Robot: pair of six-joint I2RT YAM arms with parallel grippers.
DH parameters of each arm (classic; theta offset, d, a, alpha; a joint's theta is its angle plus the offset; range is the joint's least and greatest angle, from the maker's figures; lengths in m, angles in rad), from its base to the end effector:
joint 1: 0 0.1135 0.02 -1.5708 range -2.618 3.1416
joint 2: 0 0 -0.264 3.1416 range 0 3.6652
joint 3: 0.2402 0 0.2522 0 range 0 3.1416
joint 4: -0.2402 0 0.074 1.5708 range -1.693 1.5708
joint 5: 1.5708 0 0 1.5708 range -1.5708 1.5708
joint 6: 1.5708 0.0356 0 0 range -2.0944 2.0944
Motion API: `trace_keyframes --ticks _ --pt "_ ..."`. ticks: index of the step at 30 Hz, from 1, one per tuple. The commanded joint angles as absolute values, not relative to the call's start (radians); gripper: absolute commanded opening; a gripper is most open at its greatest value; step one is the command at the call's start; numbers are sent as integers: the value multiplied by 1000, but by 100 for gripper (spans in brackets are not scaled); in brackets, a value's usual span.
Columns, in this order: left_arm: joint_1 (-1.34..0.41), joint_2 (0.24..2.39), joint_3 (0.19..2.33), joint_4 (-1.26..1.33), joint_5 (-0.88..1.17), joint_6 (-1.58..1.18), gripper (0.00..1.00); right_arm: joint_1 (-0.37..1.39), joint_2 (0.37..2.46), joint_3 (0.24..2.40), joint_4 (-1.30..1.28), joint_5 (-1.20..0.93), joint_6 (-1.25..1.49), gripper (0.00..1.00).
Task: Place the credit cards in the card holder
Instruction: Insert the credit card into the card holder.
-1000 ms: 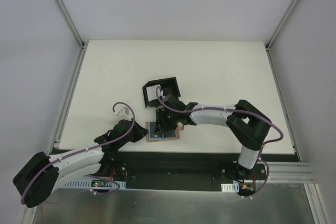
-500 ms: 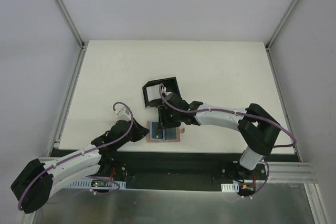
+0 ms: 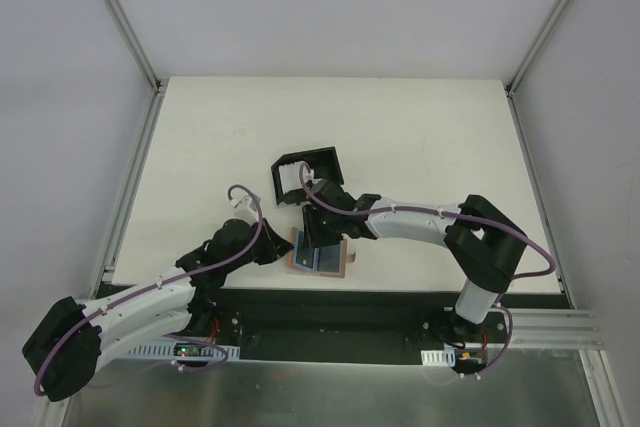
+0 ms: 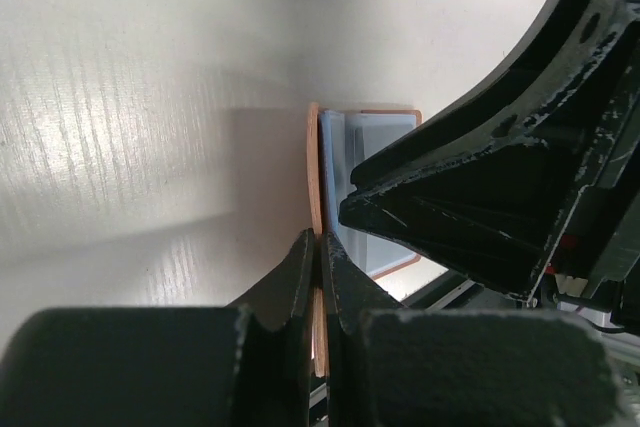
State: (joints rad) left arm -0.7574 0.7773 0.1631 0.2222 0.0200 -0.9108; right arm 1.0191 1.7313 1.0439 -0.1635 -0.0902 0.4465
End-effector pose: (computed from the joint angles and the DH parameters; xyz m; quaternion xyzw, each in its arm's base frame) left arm 0.1215 -0.1158 0.1647 -0.0581 0.8292 -0.4173 0.3673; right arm 0.1869 0.3098 0.1827 -0.2793 0.8924 0.2667 0.2333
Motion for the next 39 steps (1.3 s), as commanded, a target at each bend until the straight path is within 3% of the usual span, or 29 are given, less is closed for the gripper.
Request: trace_keyframes --ticks 1,11,39 --pt "-753 778 213 230 78 -864 0 1023 1737 1072 -192 -86 471 34" --pt "-753 782 235 218 87 -859 0 1022 1606 1011 -161 -55 508 48" --pt "-753 769 241 218 94 -854 0 1023 1672 1042 -143 -107 526 48"
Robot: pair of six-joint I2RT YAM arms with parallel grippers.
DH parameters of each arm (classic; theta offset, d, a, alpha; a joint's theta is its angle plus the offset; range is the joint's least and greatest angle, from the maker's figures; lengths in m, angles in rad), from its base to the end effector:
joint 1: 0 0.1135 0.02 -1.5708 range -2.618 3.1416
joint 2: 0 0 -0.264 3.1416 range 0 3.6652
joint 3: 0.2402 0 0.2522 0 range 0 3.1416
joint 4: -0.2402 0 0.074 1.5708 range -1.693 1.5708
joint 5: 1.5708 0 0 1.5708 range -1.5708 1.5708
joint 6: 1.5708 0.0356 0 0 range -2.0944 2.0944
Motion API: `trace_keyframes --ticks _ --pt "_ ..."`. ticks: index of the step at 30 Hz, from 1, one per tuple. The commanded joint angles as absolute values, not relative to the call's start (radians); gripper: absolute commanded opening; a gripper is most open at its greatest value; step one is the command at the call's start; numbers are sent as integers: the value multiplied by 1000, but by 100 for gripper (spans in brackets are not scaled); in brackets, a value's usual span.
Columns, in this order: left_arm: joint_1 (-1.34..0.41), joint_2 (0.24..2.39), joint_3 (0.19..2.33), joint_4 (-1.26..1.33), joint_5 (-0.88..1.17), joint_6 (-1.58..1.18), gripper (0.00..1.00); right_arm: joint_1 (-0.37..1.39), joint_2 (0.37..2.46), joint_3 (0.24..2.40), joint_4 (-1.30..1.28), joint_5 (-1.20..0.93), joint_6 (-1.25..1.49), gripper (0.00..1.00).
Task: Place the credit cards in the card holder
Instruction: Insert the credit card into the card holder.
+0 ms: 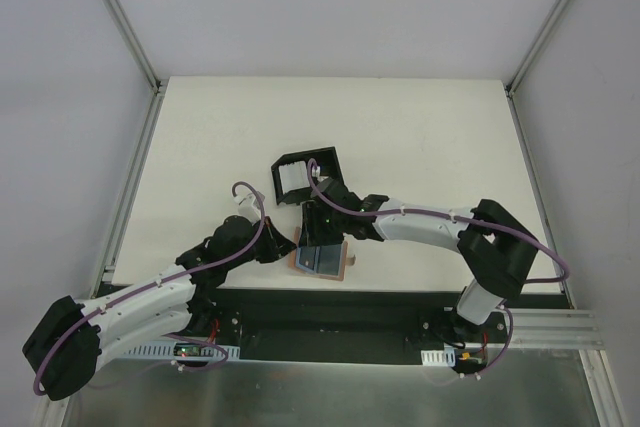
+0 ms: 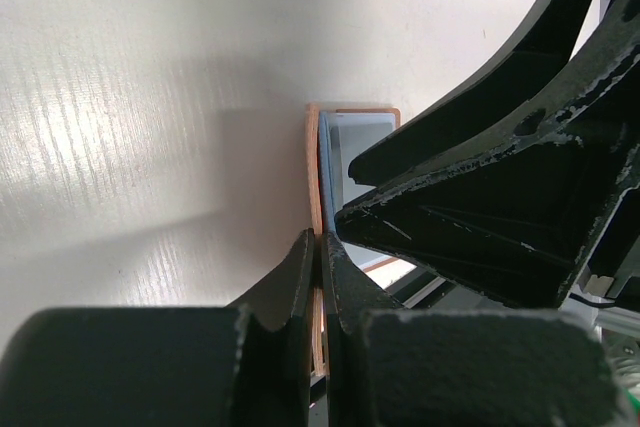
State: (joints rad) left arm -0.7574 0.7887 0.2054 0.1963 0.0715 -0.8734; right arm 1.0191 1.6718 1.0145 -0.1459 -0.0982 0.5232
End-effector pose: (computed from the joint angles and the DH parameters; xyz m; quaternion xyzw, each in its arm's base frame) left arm 0.1239 -0.1206 0.1746 -0.0282 0.8291 -0.4263 0.3607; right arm 0.1821 0.3026 0.1952 -0.2451 0.8933 0.2933 0.2365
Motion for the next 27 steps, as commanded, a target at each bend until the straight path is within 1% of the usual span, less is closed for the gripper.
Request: trace_keyframes --ticks 1,7,9,17,20,22,24,27 --pt "-752 765 242 216 95 -854 0 1022 1672 1045 -146 -106 526 48" --pt "-753 764 248 219 106 -847 0 1028 1684 1057 -160 -110 522 48" --pt "-753 765 253 218 107 -839 0 1026 1671 1055 -187 -78 517 49" --pt "-753 770 267 196 110 -813 0 982 1496 914 -175 -8 525 48" --pt "-753 776 275 190 110 -799 0 965 1471 867 -175 -31 540 41" --pt "-753 782 282 189 115 -795 0 966 1477 844 -170 -47 552 39" --pt "-753 788 290 189 124 -787 0 966 1488 825 -166 -67 566 32" --pt "-753 802 302 189 135 -779 0 971 1494 802 -163 -61 581 31"
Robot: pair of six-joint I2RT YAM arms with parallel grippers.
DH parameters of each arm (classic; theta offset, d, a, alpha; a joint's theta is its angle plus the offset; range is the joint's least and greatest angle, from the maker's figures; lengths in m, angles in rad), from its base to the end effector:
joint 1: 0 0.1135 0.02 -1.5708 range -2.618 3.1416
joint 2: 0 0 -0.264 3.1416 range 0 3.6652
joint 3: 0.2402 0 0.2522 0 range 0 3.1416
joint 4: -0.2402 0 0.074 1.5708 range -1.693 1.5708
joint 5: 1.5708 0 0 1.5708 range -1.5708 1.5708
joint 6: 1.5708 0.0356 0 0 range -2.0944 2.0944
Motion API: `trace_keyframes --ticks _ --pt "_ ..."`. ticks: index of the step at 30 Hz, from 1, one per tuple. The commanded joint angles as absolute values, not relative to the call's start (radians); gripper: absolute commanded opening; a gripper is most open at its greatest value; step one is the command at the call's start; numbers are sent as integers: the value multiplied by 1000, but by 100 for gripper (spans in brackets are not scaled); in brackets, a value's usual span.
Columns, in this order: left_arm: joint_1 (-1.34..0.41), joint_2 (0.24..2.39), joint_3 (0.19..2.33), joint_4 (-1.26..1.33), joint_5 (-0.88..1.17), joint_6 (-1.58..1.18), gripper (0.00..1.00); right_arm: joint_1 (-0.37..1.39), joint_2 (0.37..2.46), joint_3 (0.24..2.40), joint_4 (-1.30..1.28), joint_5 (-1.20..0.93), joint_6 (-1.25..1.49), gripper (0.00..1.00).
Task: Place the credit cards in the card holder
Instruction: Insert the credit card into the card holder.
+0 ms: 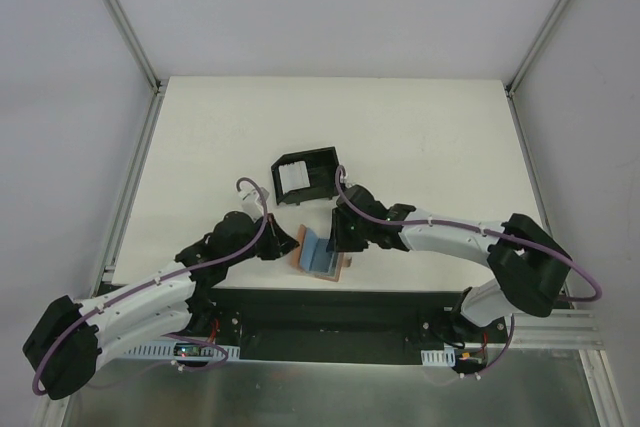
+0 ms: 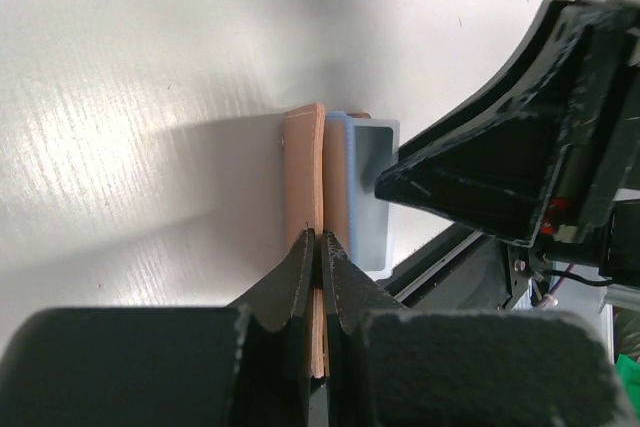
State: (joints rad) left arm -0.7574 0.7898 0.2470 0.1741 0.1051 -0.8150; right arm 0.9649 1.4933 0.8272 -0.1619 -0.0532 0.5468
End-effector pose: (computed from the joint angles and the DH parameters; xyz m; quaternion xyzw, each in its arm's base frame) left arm 0.1260 -0.1243 0.1864 0.0060 0.8241 -0.4303 0.3683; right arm 0.1712 0.2504 0.1918 -0.2027 0.9092 0.2669 0.2470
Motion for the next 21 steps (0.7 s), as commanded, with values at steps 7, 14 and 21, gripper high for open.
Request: trace_keyframes --ticks 7,14,21 --pt "-753 813 292 131 77 -831 0 979 1433 821 -231 33 566 36" --pt "-752 816 230 106 17 -926 0 1003 1447 916 -353 95 512 39" --pt "-753 815 147 107 -52 -1043 0 1014 1587 974 -216 -104 505 35"
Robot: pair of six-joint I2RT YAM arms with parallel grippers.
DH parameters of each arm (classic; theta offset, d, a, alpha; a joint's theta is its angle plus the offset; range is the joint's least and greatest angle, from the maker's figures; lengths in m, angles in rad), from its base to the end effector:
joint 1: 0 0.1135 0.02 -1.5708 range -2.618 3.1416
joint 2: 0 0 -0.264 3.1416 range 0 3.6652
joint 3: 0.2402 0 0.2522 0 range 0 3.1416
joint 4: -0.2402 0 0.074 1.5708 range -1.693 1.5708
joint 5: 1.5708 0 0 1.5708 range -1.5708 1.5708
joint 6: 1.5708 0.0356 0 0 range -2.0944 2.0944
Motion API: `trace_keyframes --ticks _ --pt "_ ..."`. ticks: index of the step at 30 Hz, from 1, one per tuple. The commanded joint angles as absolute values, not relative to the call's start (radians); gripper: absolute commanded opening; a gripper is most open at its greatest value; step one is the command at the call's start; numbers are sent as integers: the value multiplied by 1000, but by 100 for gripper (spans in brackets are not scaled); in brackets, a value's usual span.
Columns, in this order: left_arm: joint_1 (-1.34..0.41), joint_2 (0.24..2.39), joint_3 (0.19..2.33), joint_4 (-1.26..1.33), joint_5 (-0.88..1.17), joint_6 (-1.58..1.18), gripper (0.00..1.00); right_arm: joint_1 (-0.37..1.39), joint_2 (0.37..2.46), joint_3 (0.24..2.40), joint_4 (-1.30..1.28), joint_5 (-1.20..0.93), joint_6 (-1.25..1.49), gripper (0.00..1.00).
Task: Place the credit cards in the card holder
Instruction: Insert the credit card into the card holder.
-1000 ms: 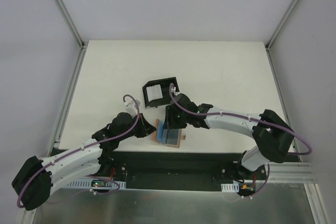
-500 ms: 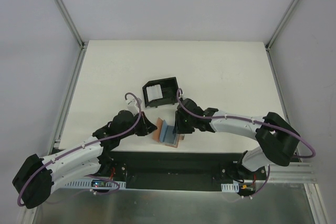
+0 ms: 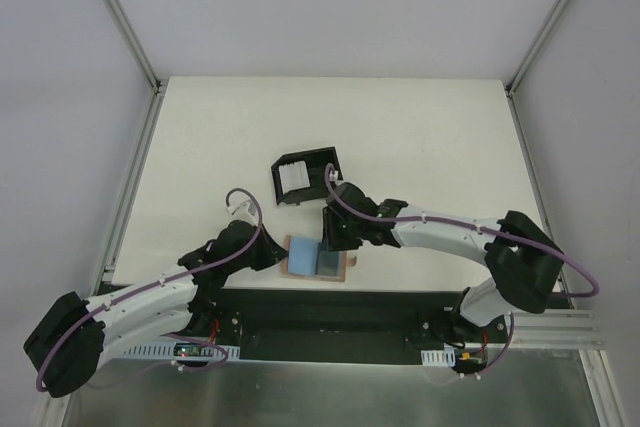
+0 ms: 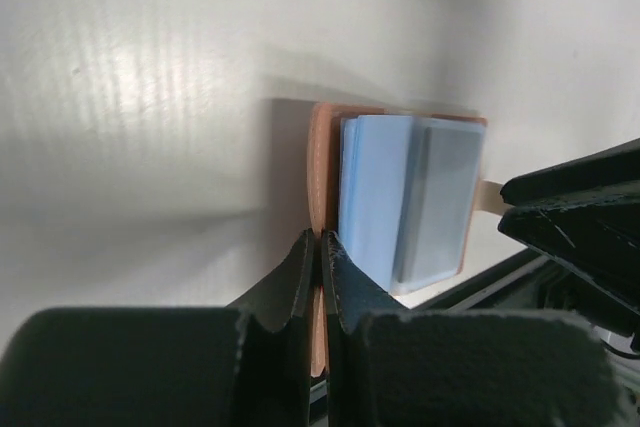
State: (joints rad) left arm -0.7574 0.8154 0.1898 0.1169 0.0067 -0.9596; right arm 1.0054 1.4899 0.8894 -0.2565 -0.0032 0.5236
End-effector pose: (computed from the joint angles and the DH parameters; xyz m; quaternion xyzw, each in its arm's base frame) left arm 0.1222 -0.1159 0.1575 -0.0853 0.8580 -0.3852 0.3288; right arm 0.1641 0.2588 0.2049 -0.2241 0.9098 0.2429 0.2511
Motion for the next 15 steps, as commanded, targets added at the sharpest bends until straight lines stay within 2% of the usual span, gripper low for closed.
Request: trace_keyframes --ticks 1,9,15 --pt "-753 812 138 112 -58 -1057 0 1014 1623 989 -222 -109 511 34" --pt "-752 756 52 130 -106 -1152 0 1020 1675 1038 -193 -137 494 31" --pt "-752 727 25 144 -127 -1166 0 1005 1605 1080 -206 -100 434 39"
